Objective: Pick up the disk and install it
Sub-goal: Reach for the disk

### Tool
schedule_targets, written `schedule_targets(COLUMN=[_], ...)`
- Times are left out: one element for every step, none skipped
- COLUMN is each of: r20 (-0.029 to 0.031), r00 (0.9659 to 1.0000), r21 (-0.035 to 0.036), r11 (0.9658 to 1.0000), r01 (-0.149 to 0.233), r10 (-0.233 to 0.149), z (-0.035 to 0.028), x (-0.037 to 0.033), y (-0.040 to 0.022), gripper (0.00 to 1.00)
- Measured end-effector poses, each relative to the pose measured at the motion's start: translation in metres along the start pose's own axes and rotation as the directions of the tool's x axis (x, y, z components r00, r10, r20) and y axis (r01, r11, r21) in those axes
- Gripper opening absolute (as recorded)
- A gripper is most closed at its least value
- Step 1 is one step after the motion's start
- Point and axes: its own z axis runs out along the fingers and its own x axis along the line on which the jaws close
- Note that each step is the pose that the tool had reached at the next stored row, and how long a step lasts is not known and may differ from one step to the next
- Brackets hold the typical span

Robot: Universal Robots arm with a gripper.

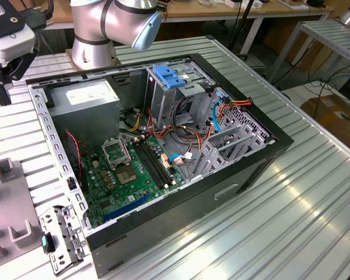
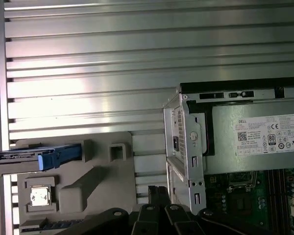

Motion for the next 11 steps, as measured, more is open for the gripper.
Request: schedule_targets(r20=[0.0000, 0.0000, 0.0000, 0.0001, 0.0000, 0.0000, 0.0000, 0.0000, 0.0000, -0.0002, -0.0010], r00=[1.0000, 1.0000, 1.0000, 1.0000, 1.0000, 1.0000, 1.0000, 1.0000, 1.0000, 1.0000, 1.0000], r21=[0.0000, 0.0000, 0.0000, -0.0001, 0.0000, 0.0000, 0.0000, 0.0000, 0.0000, 0.0000, 0.0001], r11=[1.0000, 1.0000, 1.0000, 1.0000, 1.0000, 1.0000, 1.0000, 1.0000, 1.0000, 1.0000, 1.0000], r01=[0.000, 0.000, 0.000, 0.000, 0.000, 0.000, 0.000, 0.000, 0.000, 0.000, 0.000], r10=[0.000, 0.000, 0.000, 0.000, 0.000, 0.000, 0.000, 0.000, 0.000, 0.000, 0.000], z=[0.0000, 0.0000, 0.0000, 0.0000, -0.0001, -0.0001, 0.0000, 0.0000, 0.0000, 0.0001, 0.0000], x=[0.0021, 0.0029, 0.0029, 0.0029, 0.0030, 0.0031, 0.0031, 0.0032, 0.0035, 0.0041, 0.0055], y=[0.0000, 0.0000, 0.0000, 0.0000, 0.0000, 0.0000, -0.0001, -0.0001, -0.0001, 0.0000, 0.0001], gripper=[0.11, 0.11, 0.11, 0.11, 0.11, 0.11, 0.11, 0.11, 0.11, 0.11, 0.11])
